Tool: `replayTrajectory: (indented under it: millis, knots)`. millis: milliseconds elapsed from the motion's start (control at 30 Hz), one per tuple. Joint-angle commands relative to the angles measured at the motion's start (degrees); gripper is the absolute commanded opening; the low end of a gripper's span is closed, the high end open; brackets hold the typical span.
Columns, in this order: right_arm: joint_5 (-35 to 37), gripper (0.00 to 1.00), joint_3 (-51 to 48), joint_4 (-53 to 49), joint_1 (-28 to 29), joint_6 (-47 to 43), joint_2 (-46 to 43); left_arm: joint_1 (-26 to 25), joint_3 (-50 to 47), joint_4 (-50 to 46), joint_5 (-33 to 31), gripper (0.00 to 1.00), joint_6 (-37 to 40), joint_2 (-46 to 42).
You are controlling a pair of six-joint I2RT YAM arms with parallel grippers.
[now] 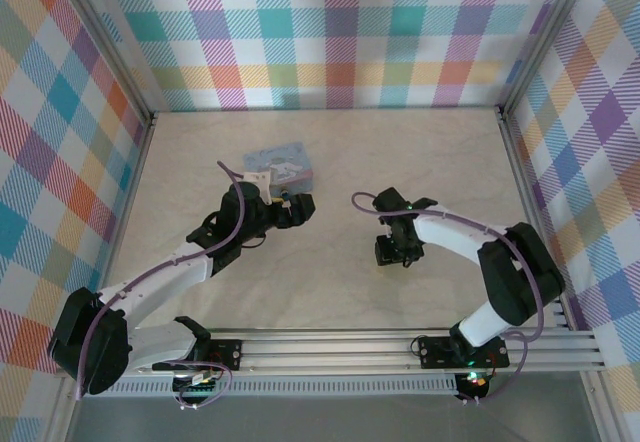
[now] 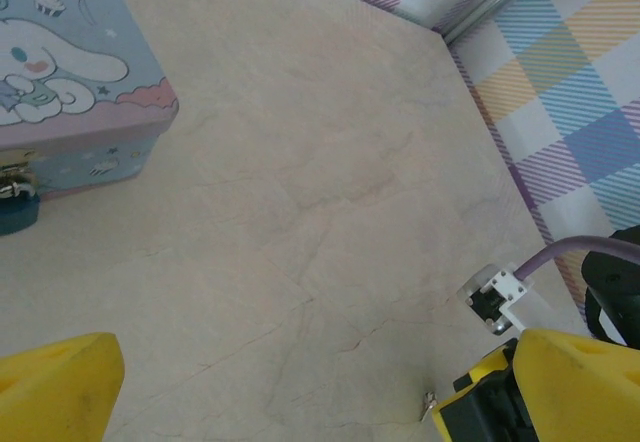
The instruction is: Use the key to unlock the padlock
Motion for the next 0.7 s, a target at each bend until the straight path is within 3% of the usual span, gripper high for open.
replayTrajectory:
  millis: [0, 667]
  knots:
    - [1.4, 0.45, 2.4, -1.9, 0.6, -0.8, 1.6, -0.4, 1.1, -0.8, -0.5, 1.0, 1.1, -1.4]
    - [1.7, 0.34, 4.1, -2.9, 1.5, 0.1, 6.2, -0.4, 1.0, -2.0, -1.0, 1.0, 1.1, -2.0]
